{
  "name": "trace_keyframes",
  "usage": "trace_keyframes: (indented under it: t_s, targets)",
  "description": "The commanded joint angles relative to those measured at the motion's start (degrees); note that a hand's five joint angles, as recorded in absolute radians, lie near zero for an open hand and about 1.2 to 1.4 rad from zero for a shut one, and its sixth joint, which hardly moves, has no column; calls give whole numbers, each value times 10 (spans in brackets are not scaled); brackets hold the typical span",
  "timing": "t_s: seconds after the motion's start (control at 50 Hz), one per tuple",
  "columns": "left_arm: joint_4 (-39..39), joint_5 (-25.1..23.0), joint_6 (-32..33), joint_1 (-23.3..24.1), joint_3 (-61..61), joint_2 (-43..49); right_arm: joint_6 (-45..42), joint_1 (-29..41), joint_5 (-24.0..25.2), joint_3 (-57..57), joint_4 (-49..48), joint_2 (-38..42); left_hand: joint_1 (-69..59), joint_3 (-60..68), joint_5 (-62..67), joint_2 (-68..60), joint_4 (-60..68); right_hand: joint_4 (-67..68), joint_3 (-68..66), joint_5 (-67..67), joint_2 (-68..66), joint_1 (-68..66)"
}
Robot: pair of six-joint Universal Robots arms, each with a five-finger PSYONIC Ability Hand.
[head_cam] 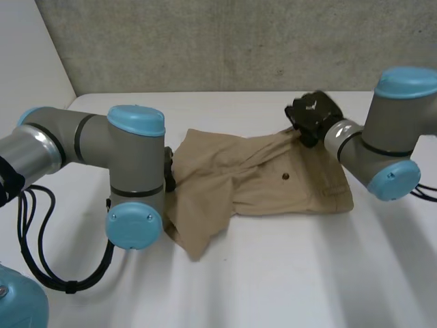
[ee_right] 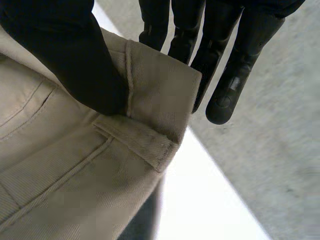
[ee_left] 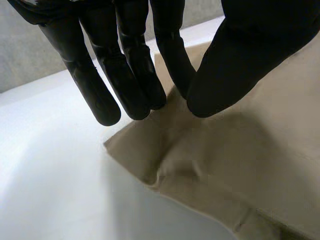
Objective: Fold the shorts.
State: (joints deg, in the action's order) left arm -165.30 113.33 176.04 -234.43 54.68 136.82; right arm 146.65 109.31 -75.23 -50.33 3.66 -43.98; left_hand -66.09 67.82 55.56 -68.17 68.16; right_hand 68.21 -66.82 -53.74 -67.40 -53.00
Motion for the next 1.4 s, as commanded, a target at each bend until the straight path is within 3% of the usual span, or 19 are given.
trace_keyframes:
  t_s: [0.02, 0.14, 0.24, 0.3, 0.34, 0.36, 0.4, 0.46, 0.56, 0.66, 0.9, 1.06, 1.4]
  targets:
    - [0, -20, 35, -9, 8, -115, 0, 5, -26, -18, 1, -127, -139, 122, 144, -118, 118, 118, -132, -163, -126, -270]
    - [-4, -93, 120, -35, 10, -242, 3, 4, -47, -23, 15, -247, -139, 122, 144, -118, 118, 118, -132, -163, -126, -270]
    - [0, -149, 130, -47, 31, -316, 7, 5, -47, -34, 78, -313, -139, 122, 144, -118, 118, 118, -132, -163, -126, -270]
    - [0, -152, 118, -45, 74, -328, 8, 5, -48, -55, 108, -320, -139, 122, 144, -118, 118, 118, -132, -163, -126, -270]
    - [1, -152, 100, -40, 105, -333, 9, 7, -49, -71, 115, -320, 62, -79, -56, 82, -82, 118, -132, -163, -126, -270]
    - [1, -153, 74, -37, 137, -335, 10, 10, -53, -85, 115, -319, 239, -256, -234, 260, -260, 118, -132, -163, -126, -270]
    - [0, -152, 28, -28, 178, -335, 11, 19, -60, -95, 115, -316, 356, -374, -351, 377, -377, 118, -132, -163, -126, -270]
    - [0, -150, -47, -16, 232, -328, 11, 57, -104, -99, 115, -300, 421, -438, -415, 441, -441, 118, -132, -163, -126, -270]
    - [-1, -156, -141, 3, 288, -307, 7, 87, -165, -84, 114, -273, 402, -420, -397, 423, -423, 118, -132, -163, -126, -270]
    - [-2, -158, -175, 37, 314, -280, 14, 102, -171, -80, 113, -272, 382, -399, -377, 403, -403, 118, -132, -163, -126, -270]
    - [-56, -150, -191, 59, 309, -192, 14, 153, -177, -56, 110, -285, 382, -399, -377, 403, -403, 118, -132, -163, -126, -270]
    - [-58, -150, -267, 83, 275, -140, 14, 173, -189, -28, 109, -312, 384, -401, -379, 405, -405, 118, -132, -163, -126, -270]
    - [-136, -46, -345, 107, 269, -168, 28, 227, -202, -19, 109, -319, 433, -450, -427, 453, -453, 118, -132, -163, -126, -270]
